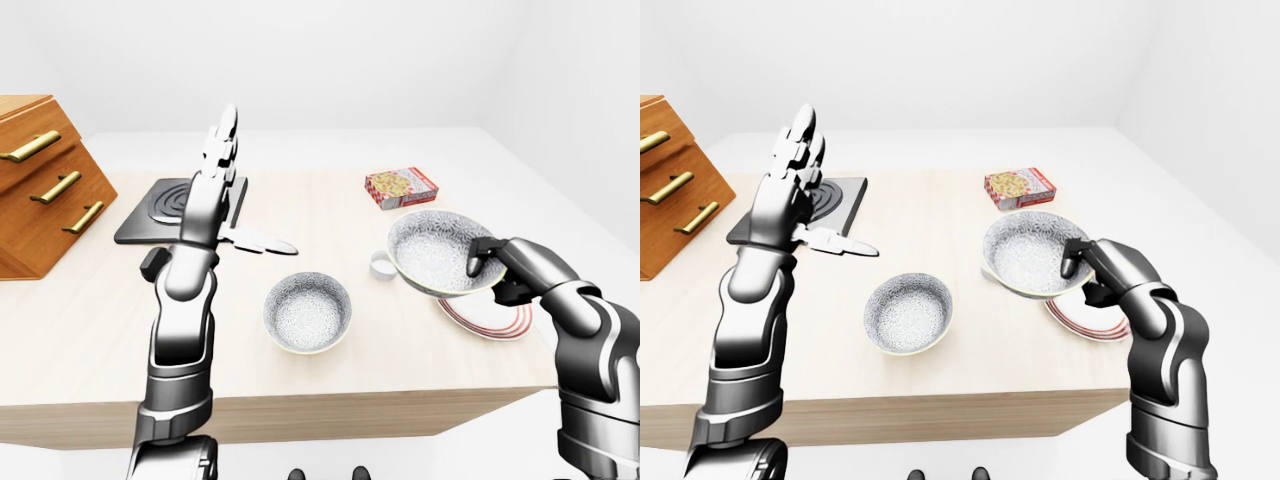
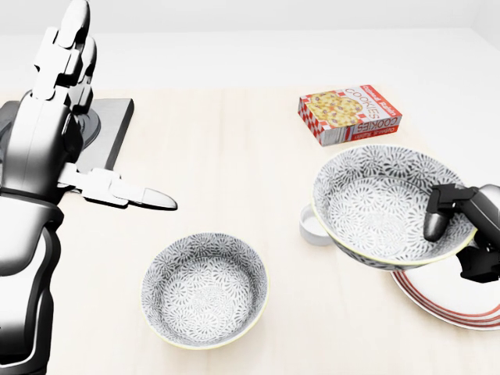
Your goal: Pick the akita bowl from table center and place it on the plate.
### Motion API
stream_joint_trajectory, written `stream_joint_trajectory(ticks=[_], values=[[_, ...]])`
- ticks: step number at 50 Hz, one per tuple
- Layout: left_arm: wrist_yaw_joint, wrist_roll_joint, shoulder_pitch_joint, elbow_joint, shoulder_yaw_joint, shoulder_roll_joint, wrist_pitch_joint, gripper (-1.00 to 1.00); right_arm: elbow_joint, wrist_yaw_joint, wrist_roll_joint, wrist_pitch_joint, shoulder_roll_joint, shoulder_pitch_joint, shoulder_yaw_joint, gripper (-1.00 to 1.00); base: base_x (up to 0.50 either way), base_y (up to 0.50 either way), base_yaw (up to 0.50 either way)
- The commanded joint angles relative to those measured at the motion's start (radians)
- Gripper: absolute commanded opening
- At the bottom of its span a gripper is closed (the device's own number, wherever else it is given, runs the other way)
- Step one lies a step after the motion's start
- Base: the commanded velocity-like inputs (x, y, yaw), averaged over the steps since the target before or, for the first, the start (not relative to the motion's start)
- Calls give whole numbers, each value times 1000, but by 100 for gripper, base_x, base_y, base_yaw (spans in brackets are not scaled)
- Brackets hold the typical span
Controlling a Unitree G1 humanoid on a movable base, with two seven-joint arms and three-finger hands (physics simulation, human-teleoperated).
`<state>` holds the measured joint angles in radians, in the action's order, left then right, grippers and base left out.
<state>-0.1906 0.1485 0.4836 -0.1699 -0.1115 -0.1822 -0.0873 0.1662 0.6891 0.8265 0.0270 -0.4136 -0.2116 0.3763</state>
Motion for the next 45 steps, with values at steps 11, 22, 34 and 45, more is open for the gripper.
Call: stream_joint_trajectory(ticks=[11,22,34,45], values=[[-5,8,-21,9,7,9,0,100,-61,-103,-196,60,-27,45,53,-100,0,0,0],[-9,12,-27,4,6,12,0,100,-132,-122,-243,-37,-65,124,153,-100,0,0,0],[-11,14,-28,14,8,13,0,100,-307,-207,-218,-93,-122,87,144,-100,0,0,0],[-9,12,-21,28,4,9,0,100,-453,-276,-214,-95,-183,0,79,-100,0,0,0]])
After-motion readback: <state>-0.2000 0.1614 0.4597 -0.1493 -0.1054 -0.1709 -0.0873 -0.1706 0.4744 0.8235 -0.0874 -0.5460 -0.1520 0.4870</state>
